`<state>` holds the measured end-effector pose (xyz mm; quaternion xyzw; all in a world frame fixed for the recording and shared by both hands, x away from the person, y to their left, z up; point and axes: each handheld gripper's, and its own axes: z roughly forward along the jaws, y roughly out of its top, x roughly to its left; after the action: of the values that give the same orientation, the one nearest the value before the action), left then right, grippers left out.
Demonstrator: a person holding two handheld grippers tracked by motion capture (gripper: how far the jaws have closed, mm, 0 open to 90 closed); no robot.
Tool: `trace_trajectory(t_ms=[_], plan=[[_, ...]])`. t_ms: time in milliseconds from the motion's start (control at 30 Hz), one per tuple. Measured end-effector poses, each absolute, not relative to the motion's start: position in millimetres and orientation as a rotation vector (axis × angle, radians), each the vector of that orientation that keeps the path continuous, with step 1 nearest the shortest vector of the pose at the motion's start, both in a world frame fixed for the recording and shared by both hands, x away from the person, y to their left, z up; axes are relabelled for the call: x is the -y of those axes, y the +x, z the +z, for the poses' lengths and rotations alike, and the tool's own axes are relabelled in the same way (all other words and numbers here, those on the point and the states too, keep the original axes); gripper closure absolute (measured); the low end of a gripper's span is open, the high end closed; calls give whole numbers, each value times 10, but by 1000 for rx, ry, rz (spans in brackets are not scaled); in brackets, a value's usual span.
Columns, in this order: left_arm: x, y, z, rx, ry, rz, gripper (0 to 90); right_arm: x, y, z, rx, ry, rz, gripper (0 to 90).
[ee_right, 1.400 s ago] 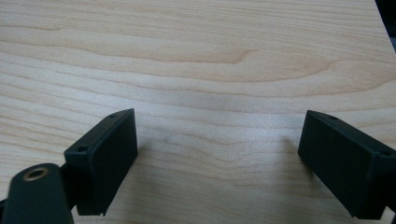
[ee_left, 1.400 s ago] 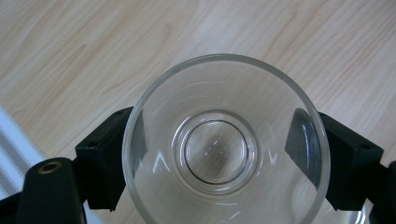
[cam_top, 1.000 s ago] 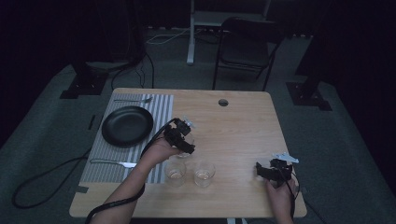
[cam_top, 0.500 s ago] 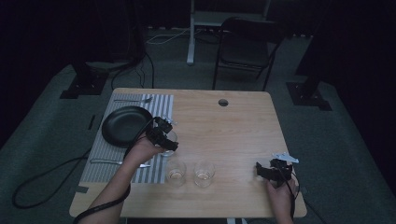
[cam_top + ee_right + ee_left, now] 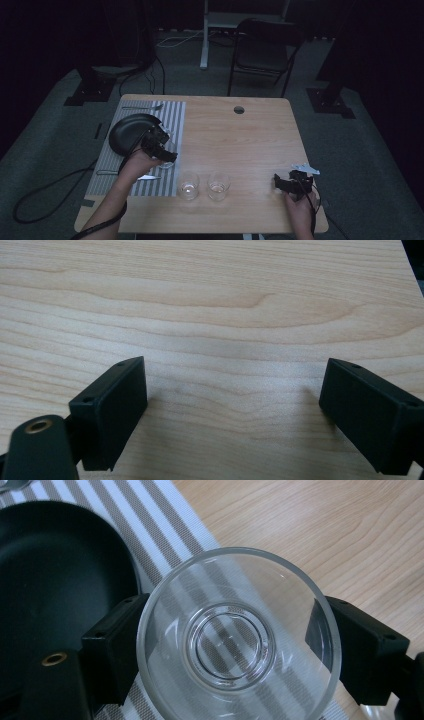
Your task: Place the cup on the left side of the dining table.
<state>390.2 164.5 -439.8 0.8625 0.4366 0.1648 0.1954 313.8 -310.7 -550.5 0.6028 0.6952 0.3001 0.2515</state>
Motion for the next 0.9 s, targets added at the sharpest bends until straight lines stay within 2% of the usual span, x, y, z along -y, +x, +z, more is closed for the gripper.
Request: trace_trajectory(t_ms=[700, 900], plan=[[-1895, 4075, -4622, -1355, 2322, 404, 183, 3107, 3138, -5505, -1891, 1640, 817, 114], [-1916, 4047, -4626, -1341, 2289, 402, 178, 3107, 3138, -5505, -1891, 1640, 817, 114]])
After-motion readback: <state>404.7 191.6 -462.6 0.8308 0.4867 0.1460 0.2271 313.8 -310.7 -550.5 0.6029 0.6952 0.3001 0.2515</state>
